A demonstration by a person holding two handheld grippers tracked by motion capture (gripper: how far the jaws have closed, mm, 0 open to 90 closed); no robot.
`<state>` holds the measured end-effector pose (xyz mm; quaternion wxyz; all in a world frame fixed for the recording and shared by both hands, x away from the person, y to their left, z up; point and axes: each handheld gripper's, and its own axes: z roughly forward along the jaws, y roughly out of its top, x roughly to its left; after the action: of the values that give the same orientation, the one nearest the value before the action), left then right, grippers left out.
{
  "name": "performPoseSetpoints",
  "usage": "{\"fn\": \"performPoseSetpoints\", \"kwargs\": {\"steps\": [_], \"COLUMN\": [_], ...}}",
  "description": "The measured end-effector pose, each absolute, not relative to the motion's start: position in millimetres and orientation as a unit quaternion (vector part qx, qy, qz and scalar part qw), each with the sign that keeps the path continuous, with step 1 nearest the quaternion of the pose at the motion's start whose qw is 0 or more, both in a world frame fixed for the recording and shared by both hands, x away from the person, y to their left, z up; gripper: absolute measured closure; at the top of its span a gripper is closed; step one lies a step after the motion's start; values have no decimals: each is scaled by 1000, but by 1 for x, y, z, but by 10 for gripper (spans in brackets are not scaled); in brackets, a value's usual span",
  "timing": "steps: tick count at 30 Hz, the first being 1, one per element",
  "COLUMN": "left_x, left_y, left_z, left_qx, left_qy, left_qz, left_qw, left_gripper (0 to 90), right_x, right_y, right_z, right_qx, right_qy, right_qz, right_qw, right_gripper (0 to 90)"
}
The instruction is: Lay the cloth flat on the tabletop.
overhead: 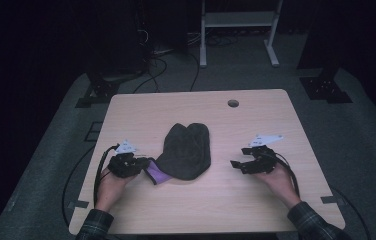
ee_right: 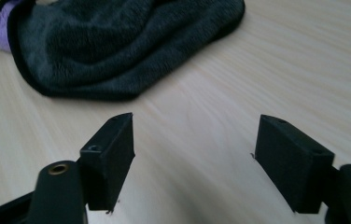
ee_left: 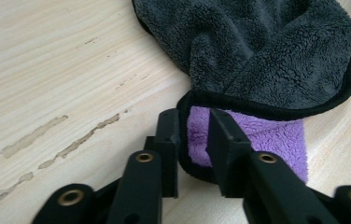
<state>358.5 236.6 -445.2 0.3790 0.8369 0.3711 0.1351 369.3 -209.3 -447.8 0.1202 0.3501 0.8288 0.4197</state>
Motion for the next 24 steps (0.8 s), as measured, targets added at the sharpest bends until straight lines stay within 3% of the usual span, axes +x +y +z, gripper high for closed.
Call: {"fn": "performPoseSetpoints", "kwargs": {"steps": [7,9,17,22,24], "left_x": [362,365,369,368,368], "left_y": [235,234,236,234,232], "left_z": [-451,-454,-459,-459,-459], "left_qx": [841,841,841,849,853], "left_qy": [371,375,381,371,366], "left_qz": [139,143,136,124,126], "left_qw": [368,362,360,356,351], "left_gripper": [653,573,523,737,782], "right_x": [389,399,415,420,421], "right_y": [-177,-165,-145,-133,-131], "right_z": [-457,-461,-468,-473,-474], "right_qx": [337,337,341,334,334], "right_qy": [836,841,839,845,846], "right_qz": [419,411,414,409,408], "right_qw": [110,98,87,84,79], "right_gripper": [294,275,274,371,410]}}
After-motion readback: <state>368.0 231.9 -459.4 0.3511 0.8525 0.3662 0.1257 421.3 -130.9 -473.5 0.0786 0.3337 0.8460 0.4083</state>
